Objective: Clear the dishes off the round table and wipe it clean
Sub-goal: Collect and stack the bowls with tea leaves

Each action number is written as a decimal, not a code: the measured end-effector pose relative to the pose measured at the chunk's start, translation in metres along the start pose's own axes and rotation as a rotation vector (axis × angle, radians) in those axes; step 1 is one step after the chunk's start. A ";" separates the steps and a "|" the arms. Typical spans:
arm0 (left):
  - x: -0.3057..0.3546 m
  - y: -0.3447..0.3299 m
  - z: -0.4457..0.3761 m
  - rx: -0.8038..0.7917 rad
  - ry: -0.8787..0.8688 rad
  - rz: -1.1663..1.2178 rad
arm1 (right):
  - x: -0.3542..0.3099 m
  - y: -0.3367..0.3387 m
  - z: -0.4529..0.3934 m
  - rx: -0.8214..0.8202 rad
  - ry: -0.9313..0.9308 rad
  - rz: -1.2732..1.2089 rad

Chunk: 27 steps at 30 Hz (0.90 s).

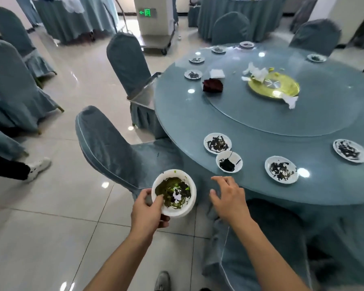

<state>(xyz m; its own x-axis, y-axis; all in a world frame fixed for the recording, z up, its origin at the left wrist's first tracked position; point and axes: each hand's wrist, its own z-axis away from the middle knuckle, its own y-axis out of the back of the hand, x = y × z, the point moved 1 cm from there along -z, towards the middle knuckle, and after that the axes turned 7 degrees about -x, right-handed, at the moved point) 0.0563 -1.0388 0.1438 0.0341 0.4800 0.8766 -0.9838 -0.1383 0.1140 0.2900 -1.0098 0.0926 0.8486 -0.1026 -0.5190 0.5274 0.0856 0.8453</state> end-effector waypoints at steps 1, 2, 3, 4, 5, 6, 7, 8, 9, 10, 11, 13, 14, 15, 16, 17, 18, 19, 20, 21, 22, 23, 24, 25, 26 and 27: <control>0.004 0.002 -0.010 -0.029 0.001 -0.007 | -0.003 -0.003 -0.003 0.006 -0.030 -0.002; 0.007 0.004 -0.021 -0.063 0.000 -0.016 | -0.006 -0.007 -0.005 0.012 -0.057 0.002; 0.009 0.005 -0.031 -0.096 0.002 -0.031 | -0.007 -0.010 -0.007 0.011 -0.086 0.010; 0.011 0.005 -0.041 -0.120 0.010 -0.049 | -0.008 -0.012 -0.009 0.007 -0.118 0.014; 0.013 0.004 -0.050 -0.142 0.020 -0.062 | -0.007 -0.014 -0.011 0.004 -0.151 0.013; 0.015 0.002 -0.060 -0.164 0.029 -0.072 | -0.004 -0.016 -0.013 0.003 -0.183 0.010; 0.016 0.000 -0.072 -0.185 0.035 -0.086 | -0.001 -0.018 -0.017 0.007 -0.214 0.009; 0.017 -0.003 -0.084 -0.205 0.039 -0.107 | 0.003 -0.019 -0.021 0.012 -0.246 0.008; 0.019 -0.007 -0.095 -0.221 0.043 -0.126 | 0.007 -0.019 -0.027 0.016 -0.278 0.004; 0.022 -0.011 -0.107 -0.234 0.048 -0.138 | 0.012 -0.020 -0.034 0.020 -0.309 -0.001; 0.024 -0.017 -0.120 -0.248 0.053 -0.144 | 0.017 -0.020 -0.042 0.026 -0.336 -0.004; 0.031 -0.030 -0.147 -0.288 0.056 -0.165 | 0.028 -0.021 -0.060 0.036 -0.384 -0.011; 0.034 -0.038 -0.162 -0.298 0.055 -0.182 | 0.033 -0.020 -0.070 0.037 -0.410 -0.018; 0.038 -0.045 -0.176 -0.298 0.054 -0.202 | 0.038 -0.020 -0.081 0.036 -0.437 -0.025; 0.042 -0.053 -0.190 -0.294 0.056 -0.220 | 0.044 -0.019 -0.091 0.032 -0.467 -0.035; 0.045 -0.059 -0.204 -0.295 0.060 -0.234 | 0.048 -0.017 -0.100 0.030 -0.502 -0.047; 0.049 -0.067 -0.218 -0.304 0.064 -0.244 | 0.053 -0.017 -0.109 0.033 -0.541 -0.060; 0.053 -0.074 -0.230 -0.313 0.071 -0.254 | 0.058 -0.016 -0.116 0.036 -0.581 -0.072; 0.056 -0.080 -0.242 -0.318 0.079 -0.263 | 0.062 -0.015 -0.124 0.045 -0.618 -0.080; 0.060 -0.088 -0.254 -0.322 0.086 -0.265 | 0.067 -0.014 -0.131 0.059 -0.650 -0.080; 0.064 -0.095 -0.266 -0.327 0.089 -0.261 | 0.071 -0.014 -0.138 0.067 -0.683 -0.079; 0.066 -0.100 -0.277 -0.328 0.095 -0.257 | 0.075 -0.014 -0.144 0.067 -0.719 -0.085; 0.067 -0.105 -0.288 -0.323 0.105 -0.253 | 0.080 -0.015 -0.149 0.065 -0.749 -0.101; 0.069 -0.110 -0.298 -0.315 0.119 -0.246 | 0.083 -0.016 -0.154 0.064 -0.771 -0.123; 0.069 -0.113 -0.307 -0.307 0.139 -0.237 | 0.086 -0.018 -0.158 0.064 -0.789 -0.149; 0.069 -0.117 -0.316 -0.301 0.160 -0.224 | 0.088 -0.019 -0.161 0.064 -0.808 -0.175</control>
<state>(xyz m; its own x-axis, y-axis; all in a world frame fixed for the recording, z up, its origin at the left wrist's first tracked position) 0.1178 -0.7151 0.0434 0.2486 0.6016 0.7591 -0.9636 0.2329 0.1311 0.3618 -0.8608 0.0105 0.4501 -0.7916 -0.4133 0.6247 -0.0516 0.7792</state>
